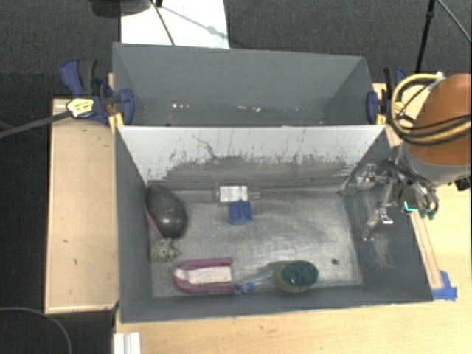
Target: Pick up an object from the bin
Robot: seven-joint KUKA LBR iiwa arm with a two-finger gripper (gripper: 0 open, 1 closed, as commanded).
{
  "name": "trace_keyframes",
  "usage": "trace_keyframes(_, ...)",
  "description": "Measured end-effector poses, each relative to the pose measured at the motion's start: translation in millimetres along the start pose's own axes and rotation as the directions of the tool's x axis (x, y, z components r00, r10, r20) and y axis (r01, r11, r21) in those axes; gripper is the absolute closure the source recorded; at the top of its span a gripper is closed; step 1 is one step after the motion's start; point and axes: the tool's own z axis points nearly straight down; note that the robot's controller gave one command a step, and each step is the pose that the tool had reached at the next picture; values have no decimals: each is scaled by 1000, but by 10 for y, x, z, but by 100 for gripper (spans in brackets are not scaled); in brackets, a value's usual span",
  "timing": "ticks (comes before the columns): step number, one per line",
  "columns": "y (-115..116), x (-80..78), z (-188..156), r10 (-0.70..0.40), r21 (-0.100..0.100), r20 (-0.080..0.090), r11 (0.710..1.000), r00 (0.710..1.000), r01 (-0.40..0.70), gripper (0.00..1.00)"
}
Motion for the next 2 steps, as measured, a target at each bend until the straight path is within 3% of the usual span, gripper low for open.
trace_keyframes(1, -107, 303, 133, -243, 2, 4, 970, 970, 243, 0)
trace_keyframes(2, 1497, 481, 491, -262, -3, 4, 965, 965, 262, 0)
